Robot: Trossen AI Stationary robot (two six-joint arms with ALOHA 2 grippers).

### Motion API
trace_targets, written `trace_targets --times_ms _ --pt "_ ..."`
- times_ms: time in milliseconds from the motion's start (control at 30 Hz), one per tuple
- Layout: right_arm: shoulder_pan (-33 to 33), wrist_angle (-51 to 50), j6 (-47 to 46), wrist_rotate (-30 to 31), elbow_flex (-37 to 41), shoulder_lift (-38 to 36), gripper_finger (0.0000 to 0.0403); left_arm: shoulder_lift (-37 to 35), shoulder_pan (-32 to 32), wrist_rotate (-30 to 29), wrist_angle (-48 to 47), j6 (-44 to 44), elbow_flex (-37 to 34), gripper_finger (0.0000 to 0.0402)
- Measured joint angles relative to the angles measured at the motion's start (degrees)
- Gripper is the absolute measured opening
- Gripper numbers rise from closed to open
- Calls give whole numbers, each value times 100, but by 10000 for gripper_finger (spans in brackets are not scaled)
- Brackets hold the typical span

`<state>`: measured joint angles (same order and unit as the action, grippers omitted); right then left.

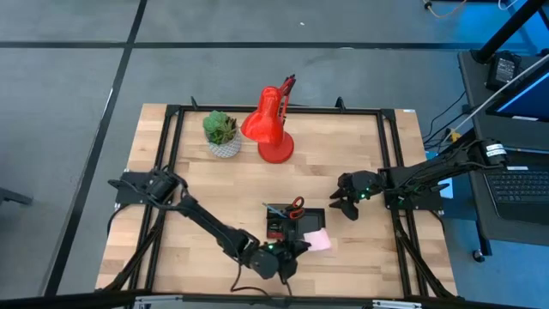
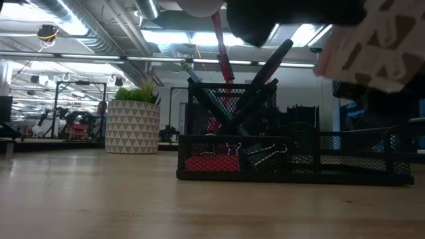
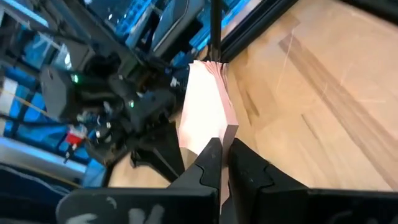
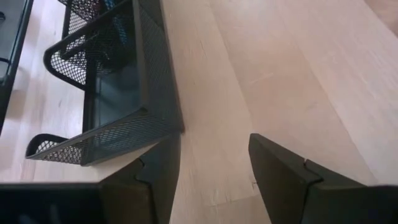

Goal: Pick and place office supplies into organizer
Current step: Put the pink sticky note into the black desk organizer

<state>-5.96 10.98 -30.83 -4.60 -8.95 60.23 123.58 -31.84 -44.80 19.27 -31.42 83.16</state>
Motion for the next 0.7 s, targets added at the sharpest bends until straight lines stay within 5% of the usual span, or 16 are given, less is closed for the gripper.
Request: trace_targets --times_ms 700 --pt "-2 -2 300 63 0 0 193 21 558 239 -619 1360 -217 4"
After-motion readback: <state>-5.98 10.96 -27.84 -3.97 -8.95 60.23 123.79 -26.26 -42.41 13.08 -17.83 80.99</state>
